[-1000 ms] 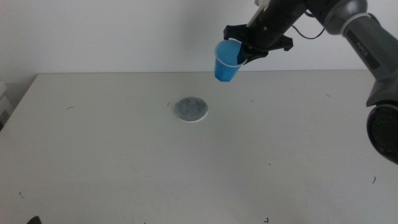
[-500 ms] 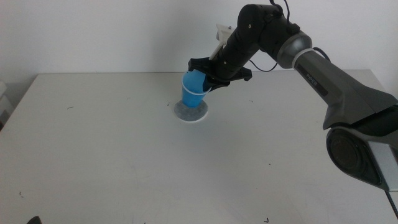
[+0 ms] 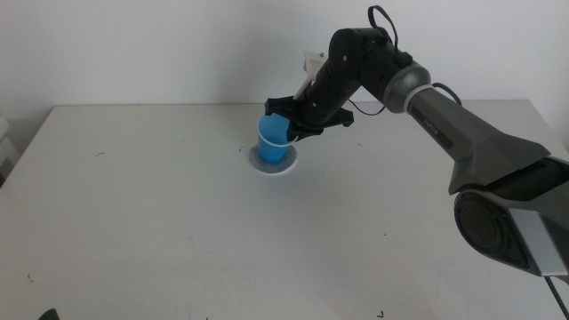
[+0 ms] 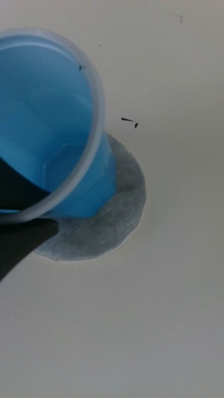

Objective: Place an empty cup on a cup mat.

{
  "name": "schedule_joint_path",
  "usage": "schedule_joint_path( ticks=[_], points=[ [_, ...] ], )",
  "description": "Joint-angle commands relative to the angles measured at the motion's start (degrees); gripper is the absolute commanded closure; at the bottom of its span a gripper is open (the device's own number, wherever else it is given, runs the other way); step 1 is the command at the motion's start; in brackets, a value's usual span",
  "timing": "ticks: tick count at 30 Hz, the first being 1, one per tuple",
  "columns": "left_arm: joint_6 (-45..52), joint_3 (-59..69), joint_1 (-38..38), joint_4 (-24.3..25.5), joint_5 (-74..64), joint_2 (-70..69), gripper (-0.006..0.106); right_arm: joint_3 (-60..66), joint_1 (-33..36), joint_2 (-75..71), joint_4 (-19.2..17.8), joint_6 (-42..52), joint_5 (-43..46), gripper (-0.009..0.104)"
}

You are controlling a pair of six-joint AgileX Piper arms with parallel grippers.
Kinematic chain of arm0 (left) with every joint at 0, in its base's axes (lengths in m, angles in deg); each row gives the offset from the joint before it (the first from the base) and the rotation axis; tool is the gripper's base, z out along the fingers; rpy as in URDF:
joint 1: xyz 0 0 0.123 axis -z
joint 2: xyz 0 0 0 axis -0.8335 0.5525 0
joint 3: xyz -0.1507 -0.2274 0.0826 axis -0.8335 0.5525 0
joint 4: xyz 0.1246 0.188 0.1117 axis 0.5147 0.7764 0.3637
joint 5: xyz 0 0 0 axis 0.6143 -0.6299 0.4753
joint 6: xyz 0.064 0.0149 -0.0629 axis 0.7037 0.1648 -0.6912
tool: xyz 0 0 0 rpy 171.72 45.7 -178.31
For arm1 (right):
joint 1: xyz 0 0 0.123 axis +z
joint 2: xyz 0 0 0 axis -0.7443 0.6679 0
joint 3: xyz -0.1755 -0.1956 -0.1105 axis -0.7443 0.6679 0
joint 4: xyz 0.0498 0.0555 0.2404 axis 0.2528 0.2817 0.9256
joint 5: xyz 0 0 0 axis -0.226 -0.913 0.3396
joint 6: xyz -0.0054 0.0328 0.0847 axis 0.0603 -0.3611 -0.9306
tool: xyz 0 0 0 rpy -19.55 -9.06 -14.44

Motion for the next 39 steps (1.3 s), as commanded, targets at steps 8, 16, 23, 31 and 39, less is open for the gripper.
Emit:
schedule_joint_path(
  ticks=[8, 16, 23, 31, 39],
  points=[
    [-0.6, -0.3, -0.1, 0.0, 3.8, -0.2, -0.005, -1.9, 0.1, -4.4, -1.0, 2.5, 1.5, 0.094],
    [-0.6, -0.3, -0.1, 0.0, 3.8, -0.2, -0.005, -2.0, 0.1, -4.4, 0.9, 3.3, 1.6, 0.076],
    [-0.6, -0.3, -0.1, 0.0, 3.8, -0.2, -0.005, -4.0, 0.1, -4.4, 1.2, 3.3, 1.1, 0.051],
    [-0.6, -0.3, -0.1, 0.0, 3.8, -0.2, -0.005, -7.2, 0.0, -5.3, 1.8, 3.4, -2.9, 0.039],
    [-0.6, -0.3, -0.1, 0.0, 3.8, -0.2, -0.005, -7.2, -0.1, -12.8, -5.4, 3.4, -8.8, 0.039]
  ],
)
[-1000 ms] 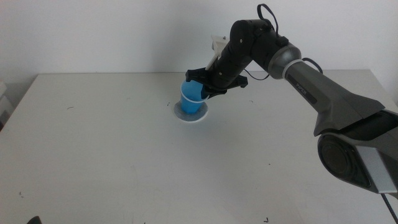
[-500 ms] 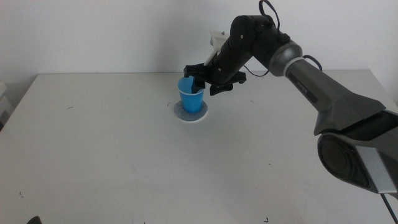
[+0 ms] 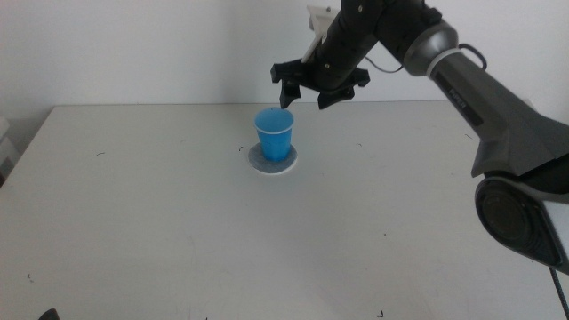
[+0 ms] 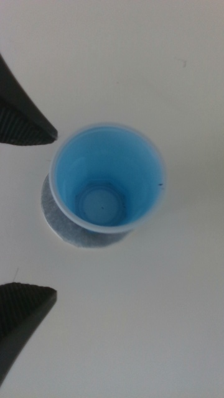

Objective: Place an empty cup on a cup mat.

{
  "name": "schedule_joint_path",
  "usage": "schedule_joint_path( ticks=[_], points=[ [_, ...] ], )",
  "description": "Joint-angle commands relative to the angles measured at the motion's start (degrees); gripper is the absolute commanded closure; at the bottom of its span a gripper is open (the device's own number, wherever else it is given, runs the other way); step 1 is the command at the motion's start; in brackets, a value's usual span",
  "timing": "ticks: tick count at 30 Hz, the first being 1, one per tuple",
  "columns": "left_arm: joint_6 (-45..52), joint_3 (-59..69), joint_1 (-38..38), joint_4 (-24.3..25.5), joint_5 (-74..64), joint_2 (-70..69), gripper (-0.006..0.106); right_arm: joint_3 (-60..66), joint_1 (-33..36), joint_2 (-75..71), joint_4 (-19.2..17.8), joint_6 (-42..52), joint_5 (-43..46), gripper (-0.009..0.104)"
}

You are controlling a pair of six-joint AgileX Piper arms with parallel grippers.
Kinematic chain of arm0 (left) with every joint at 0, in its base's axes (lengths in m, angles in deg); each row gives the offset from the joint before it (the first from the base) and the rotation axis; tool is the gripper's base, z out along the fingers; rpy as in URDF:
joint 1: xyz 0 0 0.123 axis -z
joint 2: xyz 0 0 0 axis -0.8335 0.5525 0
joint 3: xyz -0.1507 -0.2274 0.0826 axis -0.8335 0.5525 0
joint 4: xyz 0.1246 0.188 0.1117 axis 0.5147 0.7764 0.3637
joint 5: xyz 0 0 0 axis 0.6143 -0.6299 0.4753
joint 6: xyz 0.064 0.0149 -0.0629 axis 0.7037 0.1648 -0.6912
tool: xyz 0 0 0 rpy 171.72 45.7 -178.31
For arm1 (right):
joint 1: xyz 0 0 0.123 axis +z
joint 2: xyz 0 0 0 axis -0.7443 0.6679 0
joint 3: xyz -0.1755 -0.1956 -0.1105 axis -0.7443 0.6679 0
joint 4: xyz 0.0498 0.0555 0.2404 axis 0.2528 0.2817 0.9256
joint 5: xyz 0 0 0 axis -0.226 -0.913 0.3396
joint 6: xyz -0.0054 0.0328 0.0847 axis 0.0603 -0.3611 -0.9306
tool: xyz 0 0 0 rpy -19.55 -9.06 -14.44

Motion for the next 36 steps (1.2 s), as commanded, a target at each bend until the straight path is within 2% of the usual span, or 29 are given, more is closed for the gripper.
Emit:
schedule_joint_path(
  ticks=[1, 4, 7, 13, 19, 26, 33, 36],
  points=[
    [-0.6, -0.3, -0.1, 0.0, 3.8, -0.2, -0.005, -2.2, -0.1, -8.4, -2.8, 0.9, -0.7, 0.039],
    [-0.6, -0.3, -0.1, 0.0, 3.8, -0.2, -0.005, -1.7, -0.5, -12.2, -5.3, 2.7, -3.0, 0.039],
    [-0.6, -0.3, -0.1, 0.0, 3.8, -0.2, -0.005, 3.2, -1.8, -18.0, -5.0, 4.6, -2.8, 0.039],
    [-0.6, -0.3, -0.1, 0.0, 3.8, -0.2, -0.005, 21.3, -5.1, -34.0, -7.7, 6.2, 2.1, 0.039],
    [-0.6, -0.3, -0.1, 0.0, 3.8, -0.2, -0.005, 42.3, -10.2, -49.6, -9.6, 6.3, 11.0, 0.039],
    [-0.6, -0.3, -0.1, 0.0, 3.8, -0.2, -0.005, 67.3, -13.3, -65.9, -12.7, 11.1, 28.4, 0.039],
    [-0.6, -0.3, -0.1, 0.0, 3.8, -0.2, -0.005, 91.6, -13.7, -79.3, -12.7, 13.9, 52.4, 0.039],
    [-0.6, -0.3, -0.1, 0.0, 3.8, -0.2, -0.005, 100.3, -13.7, -83.5, -12.7, 13.9, 58.8, 0.036]
  ],
)
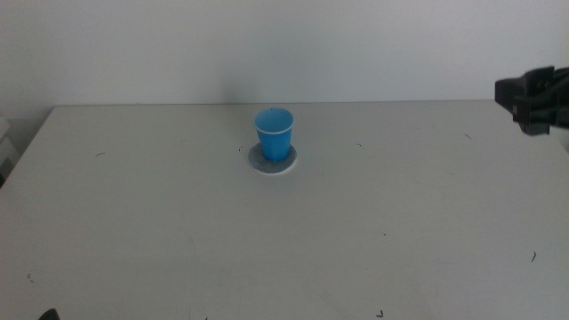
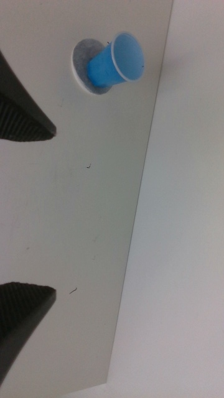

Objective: Place an empty cup on a cup mat.

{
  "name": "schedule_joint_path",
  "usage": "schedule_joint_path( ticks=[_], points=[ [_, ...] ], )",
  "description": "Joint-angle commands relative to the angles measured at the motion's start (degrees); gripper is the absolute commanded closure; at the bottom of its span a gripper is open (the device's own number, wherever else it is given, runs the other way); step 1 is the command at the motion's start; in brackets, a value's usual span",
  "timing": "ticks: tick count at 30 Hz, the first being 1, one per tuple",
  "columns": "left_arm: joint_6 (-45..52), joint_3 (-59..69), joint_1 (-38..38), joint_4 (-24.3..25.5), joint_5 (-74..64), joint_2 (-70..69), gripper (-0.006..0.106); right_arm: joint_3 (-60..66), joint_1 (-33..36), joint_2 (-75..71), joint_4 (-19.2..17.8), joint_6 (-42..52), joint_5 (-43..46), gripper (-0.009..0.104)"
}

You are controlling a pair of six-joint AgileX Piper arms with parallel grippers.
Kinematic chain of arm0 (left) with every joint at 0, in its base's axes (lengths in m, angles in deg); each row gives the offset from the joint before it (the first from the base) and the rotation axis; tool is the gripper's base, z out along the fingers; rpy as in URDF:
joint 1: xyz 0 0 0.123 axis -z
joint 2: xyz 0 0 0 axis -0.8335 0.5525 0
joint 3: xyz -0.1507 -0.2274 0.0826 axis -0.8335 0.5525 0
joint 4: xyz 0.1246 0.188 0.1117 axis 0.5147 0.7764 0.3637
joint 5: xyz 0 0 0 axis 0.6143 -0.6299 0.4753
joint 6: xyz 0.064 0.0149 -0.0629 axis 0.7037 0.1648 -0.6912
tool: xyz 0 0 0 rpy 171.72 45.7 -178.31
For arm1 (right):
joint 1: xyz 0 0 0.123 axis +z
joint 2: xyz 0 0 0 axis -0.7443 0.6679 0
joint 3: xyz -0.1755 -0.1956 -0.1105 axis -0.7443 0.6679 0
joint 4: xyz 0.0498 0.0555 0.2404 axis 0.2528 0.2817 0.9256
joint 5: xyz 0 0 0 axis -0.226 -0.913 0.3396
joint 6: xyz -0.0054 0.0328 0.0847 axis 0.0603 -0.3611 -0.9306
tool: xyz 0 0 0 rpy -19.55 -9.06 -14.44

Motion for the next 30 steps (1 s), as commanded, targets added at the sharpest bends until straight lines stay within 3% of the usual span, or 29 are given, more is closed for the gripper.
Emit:
schedule_joint_path(
  ticks=[1, 10, 21, 25, 30],
  points=[
    [-0.6, -0.3, -0.1, 0.0, 3.8, -0.2, -0.005, 4.9, -0.4, -4.6, -0.5, 0.7, 9.6, 0.034],
    [-0.6, -0.3, -0.1, 0.0, 3.8, -0.2, -0.005, 21.4, -0.4, -17.9, -0.4, 0.3, 19.9, 0.002],
    [-0.6, -0.3, -0.1, 0.0, 3.8, -0.2, -0.005, 24.5, -0.4, -22.2, -0.2, -0.5, 19.3, 0.001],
    [-0.6, -0.3, -0.1, 0.0, 3.8, -0.2, -0.005, 24.6, -0.5, -22.3, 2.7, 0.0, 19.4, 0.001],
    [-0.6, -0.3, -0.1, 0.0, 3.8, -0.2, -0.005, 26.9, -0.8, -25.4, 3.2, 1.0, 23.7, 0.001]
  ],
)
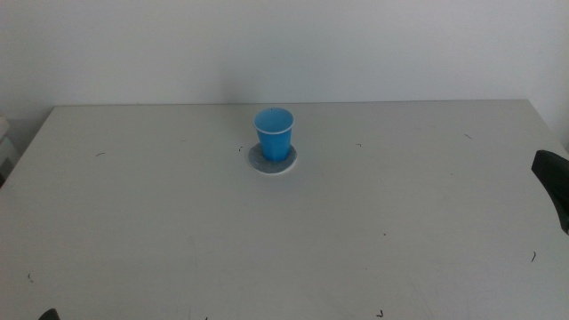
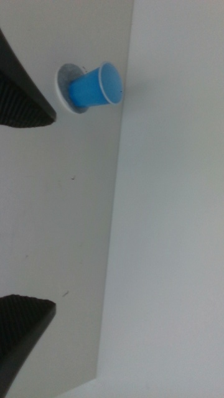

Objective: Place an empty cup on a cup mat.

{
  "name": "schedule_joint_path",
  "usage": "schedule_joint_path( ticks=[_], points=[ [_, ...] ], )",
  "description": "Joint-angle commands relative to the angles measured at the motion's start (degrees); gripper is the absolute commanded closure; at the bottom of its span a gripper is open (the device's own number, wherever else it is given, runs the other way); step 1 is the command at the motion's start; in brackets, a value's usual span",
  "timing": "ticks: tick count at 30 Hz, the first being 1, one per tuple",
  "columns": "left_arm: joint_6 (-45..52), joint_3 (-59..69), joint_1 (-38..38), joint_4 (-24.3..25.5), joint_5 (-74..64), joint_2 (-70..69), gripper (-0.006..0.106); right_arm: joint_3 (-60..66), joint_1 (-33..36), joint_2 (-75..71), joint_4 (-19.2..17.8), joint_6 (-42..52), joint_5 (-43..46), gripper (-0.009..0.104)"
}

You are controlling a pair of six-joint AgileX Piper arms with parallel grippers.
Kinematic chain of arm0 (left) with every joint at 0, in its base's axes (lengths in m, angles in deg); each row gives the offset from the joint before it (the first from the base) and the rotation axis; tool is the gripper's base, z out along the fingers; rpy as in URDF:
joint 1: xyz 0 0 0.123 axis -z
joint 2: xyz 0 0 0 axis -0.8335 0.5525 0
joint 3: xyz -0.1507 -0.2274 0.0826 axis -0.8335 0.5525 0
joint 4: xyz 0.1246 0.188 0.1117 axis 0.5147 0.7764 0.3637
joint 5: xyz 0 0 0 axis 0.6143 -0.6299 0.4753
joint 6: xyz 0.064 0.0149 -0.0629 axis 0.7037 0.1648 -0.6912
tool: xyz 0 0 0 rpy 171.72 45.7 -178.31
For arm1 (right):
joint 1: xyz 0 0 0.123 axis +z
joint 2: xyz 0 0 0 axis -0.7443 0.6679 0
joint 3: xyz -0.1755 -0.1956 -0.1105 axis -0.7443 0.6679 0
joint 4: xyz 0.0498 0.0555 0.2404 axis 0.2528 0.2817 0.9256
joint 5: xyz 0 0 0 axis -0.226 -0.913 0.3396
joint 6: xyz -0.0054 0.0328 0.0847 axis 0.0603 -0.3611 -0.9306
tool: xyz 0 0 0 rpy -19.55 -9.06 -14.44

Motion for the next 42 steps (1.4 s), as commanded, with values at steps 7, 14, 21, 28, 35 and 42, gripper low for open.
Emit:
schedule_joint_path(
  ticks=[7, 14, 21, 28, 35, 42],
  points=[
    [-0.6, -0.3, -0.1, 0.0, 3.8, -0.2, -0.005, 6.9, -9.3, -9.5, 1.8, 0.9, 12.1, 0.001],
    [-0.6, -0.3, -0.1, 0.0, 3.8, -0.2, -0.005, 13.5, -12.8, -18.8, -2.4, -2.5, 13.7, 0.001],
    [-0.6, -0.3, -0.1, 0.0, 3.8, -0.2, -0.005, 17.8, -12.8, -22.3, -2.7, -2.8, 13.6, 0.001],
    [-0.6, -0.3, -0.1, 0.0, 3.8, -0.2, -0.005, 18.3, -12.8, -22.3, -3.7, -0.6, 13.4, 0.001],
    [-0.6, -0.3, -0.1, 0.0, 3.8, -0.2, -0.005, 24.2, -12.8, -31.3, -8.8, 0.3, 10.5, 0.001],
    [-0.6, -0.3, -0.1, 0.0, 3.8, -0.2, -0.005, 26.3, -12.8, -38.9, -9.8, 0.3, 1.5, 0.001]
  ],
)
